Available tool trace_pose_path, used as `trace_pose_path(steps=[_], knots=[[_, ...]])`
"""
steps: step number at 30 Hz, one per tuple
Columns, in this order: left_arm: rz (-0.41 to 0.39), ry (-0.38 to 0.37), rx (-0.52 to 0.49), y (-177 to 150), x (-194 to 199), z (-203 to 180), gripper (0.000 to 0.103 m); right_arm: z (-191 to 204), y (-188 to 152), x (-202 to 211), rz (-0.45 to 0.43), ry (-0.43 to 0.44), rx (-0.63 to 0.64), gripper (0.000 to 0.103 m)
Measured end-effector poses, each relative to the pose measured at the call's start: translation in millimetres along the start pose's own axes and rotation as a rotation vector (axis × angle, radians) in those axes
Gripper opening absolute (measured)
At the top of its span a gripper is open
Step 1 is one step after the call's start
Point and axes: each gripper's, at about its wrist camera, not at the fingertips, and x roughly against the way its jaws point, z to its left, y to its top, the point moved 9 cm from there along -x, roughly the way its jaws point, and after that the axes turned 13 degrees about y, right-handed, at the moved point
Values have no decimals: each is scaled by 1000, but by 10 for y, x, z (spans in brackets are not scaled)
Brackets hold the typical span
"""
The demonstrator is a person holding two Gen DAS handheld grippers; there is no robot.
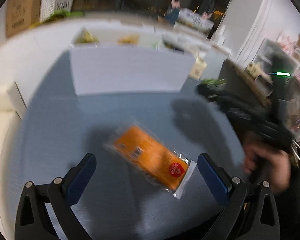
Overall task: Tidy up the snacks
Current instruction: 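Grasp the green pea snack bag with the right tool while the left tool grasps the orange bread pack, then carry both items into the white box and open both tools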
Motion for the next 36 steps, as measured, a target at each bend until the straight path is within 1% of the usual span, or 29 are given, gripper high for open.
trace_pose_path(steps=[2,3,5,6,8,10,12,13,16,19,20,21,23,24,25,26,29,33,36], knots=[[73,20,25,-26,-235,-122,103,-5,-81,220,-26,-8,5,47],[107,47,46,-38,-359,-153,103,2,-112,309,-36,-16,10,47],[153,93,85,-77,-533,-188,103,-66,-77,428,-57,-28,14,48],[171,111,118,-88,-620,-213,103,-55,-113,504,-64,-30,18,48],[155,187,125,-76,-706,-240,103,-39,-190,621,-79,-37,20,48],[153,294,153,-61,-788,-194,103,-49,-237,675,-90,-27,9,48],[163,335,184,-49,-861,-166,103,-43,-295,754,-102,-28,3,48],[171,342,189,-53,-887,-174,103,-34,-314,764,-103,-29,7,48],[151,409,154,-20,-960,-201,103,-8,-358,757,-105,-18,2,48],[129,395,121,12,-965,-264,101,17,-380,750,-109,-7,0,48],[115,375,92,22,-955,-290,95,31,-376,753,-112,-9,6,48],[99,358,60,27,-935,-307,82,39,-382,764,-114,-10,9,48],[65,309,-14,57,-888,-349,70,58,-384,785,-119,-6,12,48],[51,290,-36,64,-868,-339,65,63,-384,797,-121,-8,14,48],[38,258,-66,62,-834,-335,63,68,-385,804,-120,-10,17,48],[26,246,-74,56,-788,-306,62,72,-386,809,-122,-8,15,48],[-58,198,-93,98,-532,-208,60,96,-387,801,-119,-7,24,48],[-189,142,-86,207,0,-104,60,140,-390,760,-108,4,33,48],[-286,92,-73,384,408,37,60,202,-365,721,-103,22,44,48]])
